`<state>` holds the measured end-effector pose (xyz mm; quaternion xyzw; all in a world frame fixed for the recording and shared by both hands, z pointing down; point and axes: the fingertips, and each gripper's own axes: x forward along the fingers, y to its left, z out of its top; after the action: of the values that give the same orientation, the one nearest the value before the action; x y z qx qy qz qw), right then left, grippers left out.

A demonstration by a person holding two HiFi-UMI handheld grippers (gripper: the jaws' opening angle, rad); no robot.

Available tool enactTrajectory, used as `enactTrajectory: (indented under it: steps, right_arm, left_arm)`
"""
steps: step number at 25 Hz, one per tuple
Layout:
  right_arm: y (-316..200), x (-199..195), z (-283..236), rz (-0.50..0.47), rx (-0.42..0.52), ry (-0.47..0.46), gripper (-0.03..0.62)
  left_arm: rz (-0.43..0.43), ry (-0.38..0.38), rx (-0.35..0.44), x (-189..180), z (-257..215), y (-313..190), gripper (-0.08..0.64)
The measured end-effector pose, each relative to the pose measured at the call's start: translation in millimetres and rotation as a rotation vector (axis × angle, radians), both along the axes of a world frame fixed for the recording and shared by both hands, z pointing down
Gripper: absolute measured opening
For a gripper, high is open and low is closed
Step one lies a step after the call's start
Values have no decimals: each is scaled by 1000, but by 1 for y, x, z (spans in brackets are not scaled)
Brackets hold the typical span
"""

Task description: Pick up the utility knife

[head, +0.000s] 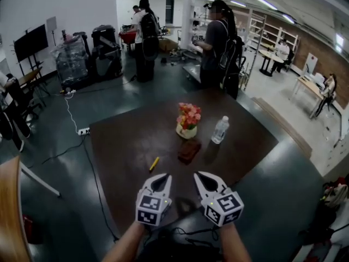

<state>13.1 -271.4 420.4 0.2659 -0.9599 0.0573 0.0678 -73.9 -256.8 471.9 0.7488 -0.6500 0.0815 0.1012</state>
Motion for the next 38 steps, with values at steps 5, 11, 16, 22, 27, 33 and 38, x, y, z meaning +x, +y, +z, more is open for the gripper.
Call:
enactTrajectory:
  steps: [5, 11, 16, 22, 27, 33, 38]
  right_arm:
    - [-23, -38, 6, -19, -8, 6, 11]
    - [-46, -73, 16, -31, -21, 14, 12]
    - [-66, -100, 26, -107, -33, 12, 12]
    - [-81, -121, 30, -200, -60, -9, 12]
    - [-89, -136, 32, -263, -83, -3, 11]
    - [-90, -144, 39, -317, -96, 13, 11]
    - [-96, -138, 51, -331, -108, 37, 11]
  left_arm:
    - [-40, 28, -12, -41, 16, -21, 8]
    - [-101, 21, -47, -81, 36, -43, 6]
    - [-165, -8, -84, -104, 56, -59, 6]
    - [-238, -34, -156, -121, 83, -68, 6]
    - [-275, -35, -192, -133, 100, -80, 6]
    - [-210, -22, -282, -130, 140, -91, 45]
    - [-196, -27, -364, -134, 177, -105, 77]
